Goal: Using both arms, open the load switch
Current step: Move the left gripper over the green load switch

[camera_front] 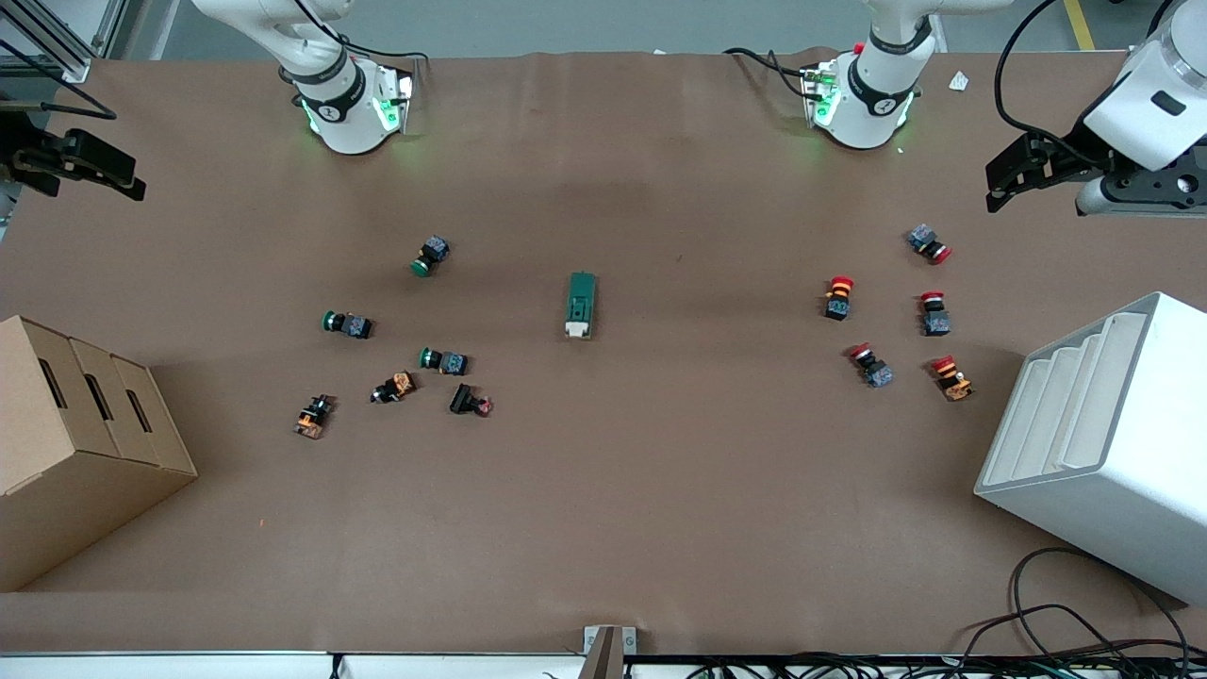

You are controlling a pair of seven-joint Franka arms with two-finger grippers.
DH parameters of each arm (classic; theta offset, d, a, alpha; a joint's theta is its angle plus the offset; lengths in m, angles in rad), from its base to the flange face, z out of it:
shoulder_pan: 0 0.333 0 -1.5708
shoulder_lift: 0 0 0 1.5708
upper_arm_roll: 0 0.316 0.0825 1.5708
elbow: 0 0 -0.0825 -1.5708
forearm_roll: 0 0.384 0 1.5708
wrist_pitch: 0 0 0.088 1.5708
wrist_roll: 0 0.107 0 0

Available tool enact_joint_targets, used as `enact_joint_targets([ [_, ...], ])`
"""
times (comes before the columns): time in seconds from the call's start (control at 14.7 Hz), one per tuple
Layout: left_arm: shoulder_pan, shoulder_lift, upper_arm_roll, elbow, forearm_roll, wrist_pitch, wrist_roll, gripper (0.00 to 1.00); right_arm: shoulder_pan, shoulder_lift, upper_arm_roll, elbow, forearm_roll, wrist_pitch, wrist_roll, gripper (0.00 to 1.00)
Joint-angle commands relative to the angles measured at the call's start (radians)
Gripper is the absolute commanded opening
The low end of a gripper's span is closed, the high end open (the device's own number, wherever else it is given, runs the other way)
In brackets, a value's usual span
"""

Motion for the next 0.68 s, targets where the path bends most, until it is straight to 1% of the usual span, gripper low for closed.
enact_joint_targets([
  [0.0,0.0,0.012,0.001,0.027,-0.013,-0.021,0.001,1.0,0.0,-0.035,-0.016,-0.038,0.025,0.013,0.016,1.0],
  [0.14,-0.01,0.012,-0.002,0.035,-0.007,-0.016,-0.004,1.0,0.002,-0.048,-0.034,-0.061,0.045,0.022,0.014,1.0],
  [0.27,-0.017,0.065,-0.024,0.073,-0.011,-0.012,-0.005,1.0,0.002,-0.055,-0.034,-0.069,0.045,0.034,0.006,1.0],
  [0.41,-0.025,0.084,-0.076,0.061,-0.011,0.014,-0.011,1.0,0.002,-0.055,-0.034,-0.069,0.045,0.056,0.003,1.0],
  [0.48,-0.026,0.099,-0.111,0.049,-0.011,0.039,-0.019,1.0,0.003,-0.055,-0.034,-0.069,0.045,0.067,0.003,1.0],
  [0.61,-0.026,0.128,-0.198,0.014,-0.011,0.105,-0.103,1.0,0.005,-0.055,-0.034,-0.069,0.042,0.08,0.0,1.0],
])
